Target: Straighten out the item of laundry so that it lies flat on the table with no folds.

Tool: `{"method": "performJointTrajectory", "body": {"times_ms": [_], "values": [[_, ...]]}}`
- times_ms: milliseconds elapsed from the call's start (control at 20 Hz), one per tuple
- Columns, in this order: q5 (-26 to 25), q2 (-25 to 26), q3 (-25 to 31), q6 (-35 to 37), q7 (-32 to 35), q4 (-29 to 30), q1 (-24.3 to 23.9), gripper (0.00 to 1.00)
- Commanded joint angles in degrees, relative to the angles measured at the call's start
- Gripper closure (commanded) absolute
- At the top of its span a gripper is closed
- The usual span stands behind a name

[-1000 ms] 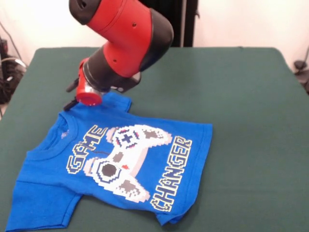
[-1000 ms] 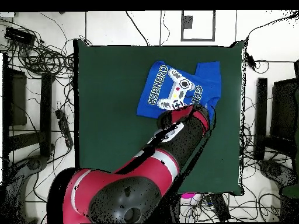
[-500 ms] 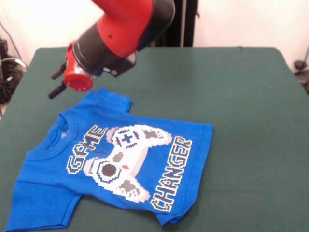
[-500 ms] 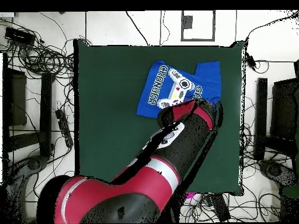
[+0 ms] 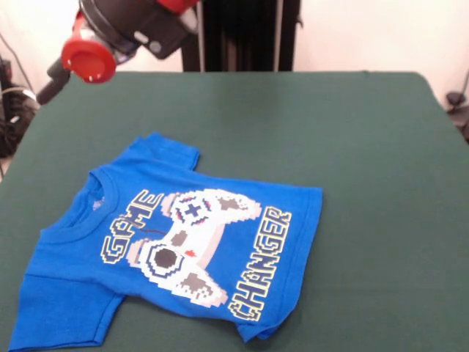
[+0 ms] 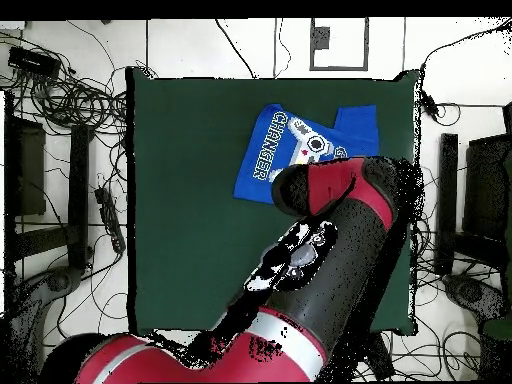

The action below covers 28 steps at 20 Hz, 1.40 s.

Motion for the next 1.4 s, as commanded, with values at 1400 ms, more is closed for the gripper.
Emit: {"method": "performJointTrajectory", "body": {"times_ms": [1400], "values": [[1.29, 5.38, 8.71, 9.33, -6.85, -7.83, 6.57, 0.00]]}}
